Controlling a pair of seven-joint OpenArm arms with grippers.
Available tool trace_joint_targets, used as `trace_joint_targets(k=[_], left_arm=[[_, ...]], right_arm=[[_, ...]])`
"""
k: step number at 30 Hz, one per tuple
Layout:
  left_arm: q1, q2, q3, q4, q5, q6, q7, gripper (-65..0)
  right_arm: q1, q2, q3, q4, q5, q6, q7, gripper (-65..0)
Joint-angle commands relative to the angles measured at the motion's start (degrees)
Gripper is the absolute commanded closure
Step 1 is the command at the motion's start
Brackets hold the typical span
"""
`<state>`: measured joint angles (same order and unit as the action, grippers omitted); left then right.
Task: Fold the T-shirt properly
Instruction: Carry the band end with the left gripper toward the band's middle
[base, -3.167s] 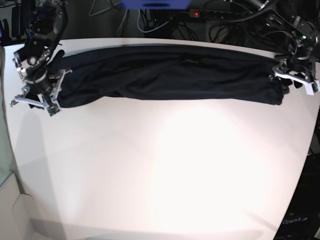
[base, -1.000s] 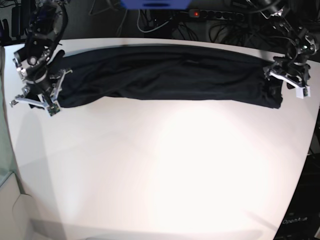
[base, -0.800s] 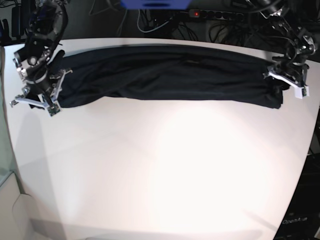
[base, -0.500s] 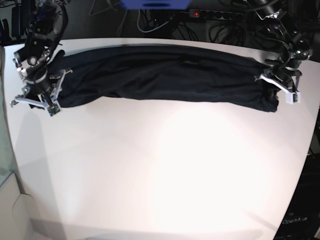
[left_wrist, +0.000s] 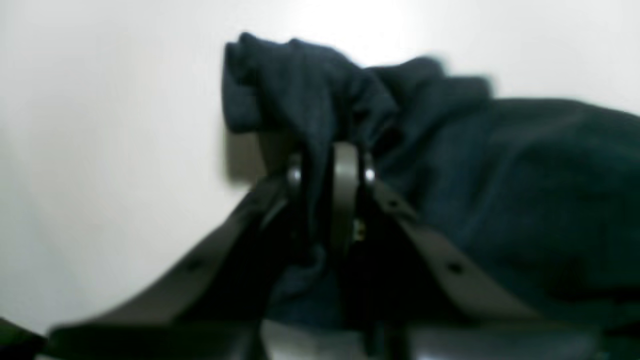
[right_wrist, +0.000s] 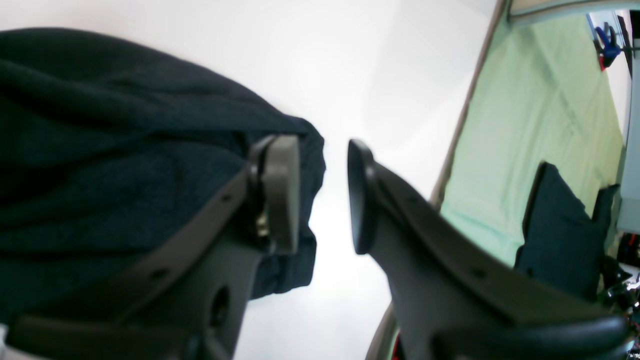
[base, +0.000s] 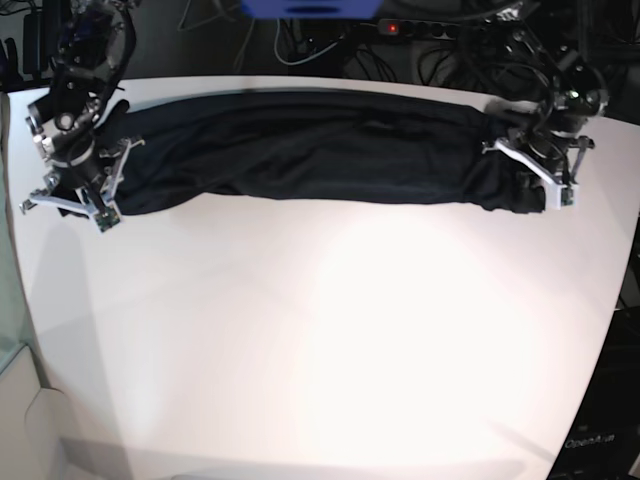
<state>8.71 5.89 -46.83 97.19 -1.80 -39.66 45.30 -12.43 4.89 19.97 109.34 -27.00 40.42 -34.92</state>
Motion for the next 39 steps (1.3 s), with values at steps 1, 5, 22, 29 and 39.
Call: trace_joint_targets(k=[1, 5, 22, 29, 39], left_arm=[[-0.40, -0.13, 1.16, 2.81, -1.23, -0.34, -0.77, 0.0], [0.21, 0.75, 4.50, 8.88, -1.23, -0.34, 1.43, 0.0], [7.16, 3.11, 32.72, 13.80, 10.29, -0.34, 4.77, 0.0], [7.51, 3.11, 40.72, 13.27, 10.37, -0.34, 4.94, 0.0], [7.07, 3.11, 54.34, 12.04, 9.94, -0.34, 4.86, 0.0]], right_arm=[[0.34, 0.43, 0.12, 0.95, 0.06, -0.42, 0.85, -18.2], [0.34, 0.43, 0.12, 0.95, 0.06, -0.42, 0.85, -18.2], [0.95, 0.52, 0.47, 1.03, -0.03, -0.42, 0.85, -18.1], [0.95, 0.52, 0.47, 1.03, -0.03, -0.42, 0.85, -18.1], [0.95, 0.52, 0.56, 1.03, -0.03, -0.42, 0.85, -18.1]])
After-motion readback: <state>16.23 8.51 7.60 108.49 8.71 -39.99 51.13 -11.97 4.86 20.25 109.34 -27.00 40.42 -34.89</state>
